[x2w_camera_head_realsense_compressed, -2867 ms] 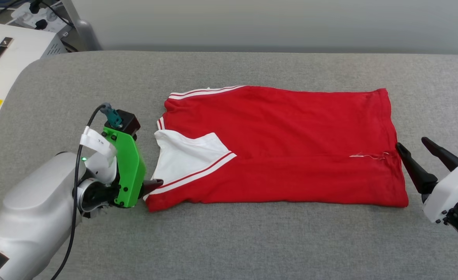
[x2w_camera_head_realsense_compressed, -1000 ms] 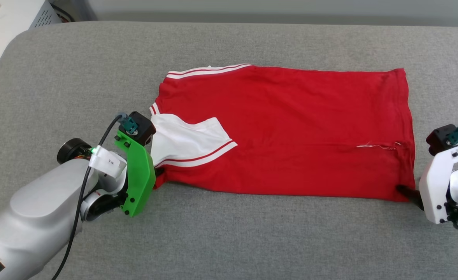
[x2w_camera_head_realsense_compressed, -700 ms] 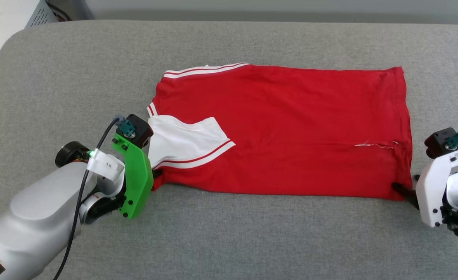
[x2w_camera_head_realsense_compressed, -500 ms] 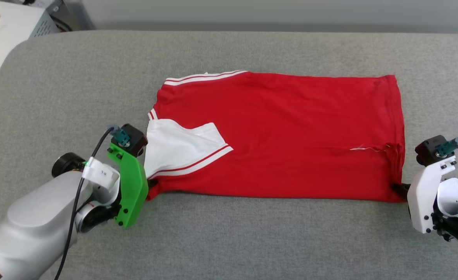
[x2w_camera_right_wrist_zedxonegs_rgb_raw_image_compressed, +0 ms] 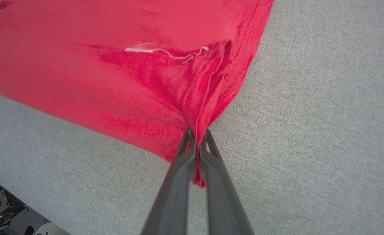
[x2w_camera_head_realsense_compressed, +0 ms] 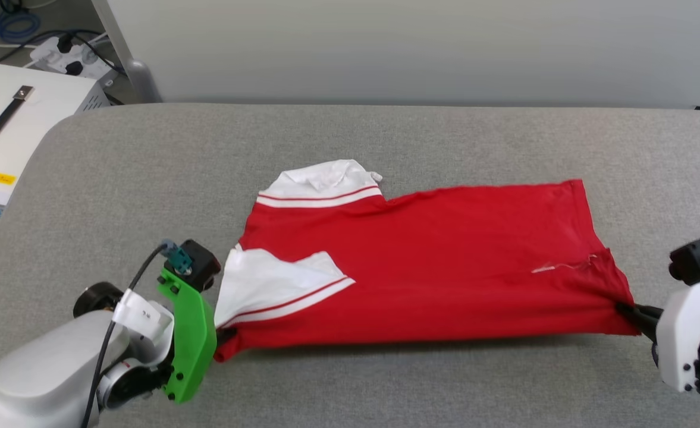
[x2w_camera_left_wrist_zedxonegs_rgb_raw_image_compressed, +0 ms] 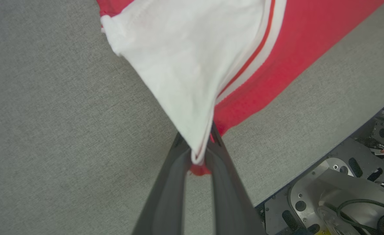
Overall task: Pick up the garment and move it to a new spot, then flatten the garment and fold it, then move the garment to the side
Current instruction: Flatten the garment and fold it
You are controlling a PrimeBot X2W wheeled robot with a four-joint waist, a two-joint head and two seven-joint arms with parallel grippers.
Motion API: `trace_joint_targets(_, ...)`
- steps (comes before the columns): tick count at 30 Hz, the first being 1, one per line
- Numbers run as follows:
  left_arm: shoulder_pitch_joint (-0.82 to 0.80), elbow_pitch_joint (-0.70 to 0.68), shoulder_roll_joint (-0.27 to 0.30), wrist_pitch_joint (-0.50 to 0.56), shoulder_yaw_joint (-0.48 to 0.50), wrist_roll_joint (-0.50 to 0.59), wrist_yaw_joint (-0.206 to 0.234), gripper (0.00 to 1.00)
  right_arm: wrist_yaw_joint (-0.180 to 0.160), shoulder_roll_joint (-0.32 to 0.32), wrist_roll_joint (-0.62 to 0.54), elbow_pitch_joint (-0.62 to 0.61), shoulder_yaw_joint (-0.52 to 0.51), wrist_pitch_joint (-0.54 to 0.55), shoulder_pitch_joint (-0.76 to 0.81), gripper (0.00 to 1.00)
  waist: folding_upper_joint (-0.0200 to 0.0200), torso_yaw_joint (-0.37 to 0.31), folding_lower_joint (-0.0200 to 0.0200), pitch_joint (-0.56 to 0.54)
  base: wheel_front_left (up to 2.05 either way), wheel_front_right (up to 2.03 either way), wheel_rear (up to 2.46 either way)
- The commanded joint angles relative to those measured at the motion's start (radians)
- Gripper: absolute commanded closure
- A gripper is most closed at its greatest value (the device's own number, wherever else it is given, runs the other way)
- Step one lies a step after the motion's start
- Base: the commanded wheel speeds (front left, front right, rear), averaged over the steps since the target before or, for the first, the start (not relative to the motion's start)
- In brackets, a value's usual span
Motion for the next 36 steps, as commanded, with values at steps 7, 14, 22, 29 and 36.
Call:
trace_joint_targets(7, 0.087, -0.05, 0.029, 0.0, -0.006, -0.023, 0.046, 1.0, -0.001, -0.029, 0.006, -0.056, -0.108, 0.029, 0.15, 1.0, 0.0, -0.009, 0.0, -0.007, 0.0, 0.0, 0.0)
trace_joint_targets(14, 0.135, 0.008, -0.004, -0.021, -0.01, -0.023, 0.052, 1.0, -0.001, 0.011, -0.03, -0.064, -0.172, 0.078, 0.241, 1.0, 0.0, -0.024, 0.0, 0.032, 0.0, 0.0, 0.0)
trace_joint_targets(22, 0.146, 0.105, -0.034, -0.033, -0.011, -0.021, 0.032, 1.0, -0.001, 0.077, -0.092, -0.017, -0.208, 0.092, 0.285, 1.0, 0.0, -0.024, 0.0, 0.046, 0.0, 0.0, 0.0)
trace_joint_targets(29, 0.142, 0.055, 0.019, -0.092, 0.012, 0.009, 0.063, 0.0, -0.001, 0.133, -0.145, -0.068, -0.297, -0.04, 0.303, 0.0, 0.0, -0.022, 0.0, -0.016, 0.0, 0.0, 0.0)
trace_joint_targets(36, 0.056, -0.103, 0.136, -0.144, 0.104, 0.033, 0.127, 0.0, -0.001, 0.212, -0.235, -0.179, -0.434, -0.163, 0.298, 0.0, 0.0, -0.031, 0.0, -0.019, 0.0, 0.0, 0.0)
